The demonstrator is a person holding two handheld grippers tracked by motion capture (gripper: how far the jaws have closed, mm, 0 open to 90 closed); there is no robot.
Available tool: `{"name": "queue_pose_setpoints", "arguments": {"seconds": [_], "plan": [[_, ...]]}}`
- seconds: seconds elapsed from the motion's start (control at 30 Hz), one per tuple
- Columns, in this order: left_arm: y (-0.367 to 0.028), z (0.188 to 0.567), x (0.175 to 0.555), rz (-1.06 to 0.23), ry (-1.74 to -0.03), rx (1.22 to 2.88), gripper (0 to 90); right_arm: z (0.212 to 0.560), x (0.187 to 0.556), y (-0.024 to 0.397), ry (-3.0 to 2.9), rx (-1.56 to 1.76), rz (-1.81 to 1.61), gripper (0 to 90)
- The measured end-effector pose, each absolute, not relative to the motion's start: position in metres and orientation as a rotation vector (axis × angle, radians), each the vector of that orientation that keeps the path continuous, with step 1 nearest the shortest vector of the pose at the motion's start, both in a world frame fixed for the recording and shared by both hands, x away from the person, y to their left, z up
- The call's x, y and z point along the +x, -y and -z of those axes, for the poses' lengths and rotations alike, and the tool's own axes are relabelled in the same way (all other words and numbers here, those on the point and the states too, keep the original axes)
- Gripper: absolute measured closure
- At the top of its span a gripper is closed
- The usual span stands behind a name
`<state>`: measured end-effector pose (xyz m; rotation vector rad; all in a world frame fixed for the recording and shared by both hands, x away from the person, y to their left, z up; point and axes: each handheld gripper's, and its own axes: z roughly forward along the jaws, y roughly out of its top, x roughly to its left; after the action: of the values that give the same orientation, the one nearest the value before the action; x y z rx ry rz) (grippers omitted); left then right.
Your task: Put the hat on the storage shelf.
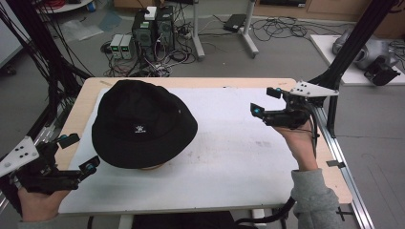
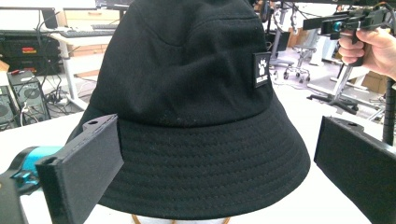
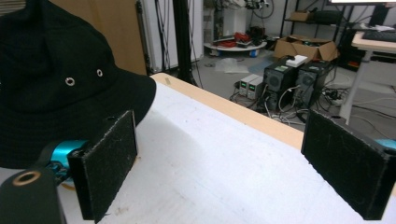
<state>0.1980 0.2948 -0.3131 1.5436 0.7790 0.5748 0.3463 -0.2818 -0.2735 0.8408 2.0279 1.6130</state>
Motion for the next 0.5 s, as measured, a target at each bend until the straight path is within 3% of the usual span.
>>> {"name": "queue_pose_setpoints", "arguments": {"seconds": [0.5], "plan": [[-0.293, 0.314, 0.199, -0.576, -0.782, 1.551, 1.7, 0.299, 0.329, 0.307, -2.016, 0.859, -1.605, 10.0]]}}
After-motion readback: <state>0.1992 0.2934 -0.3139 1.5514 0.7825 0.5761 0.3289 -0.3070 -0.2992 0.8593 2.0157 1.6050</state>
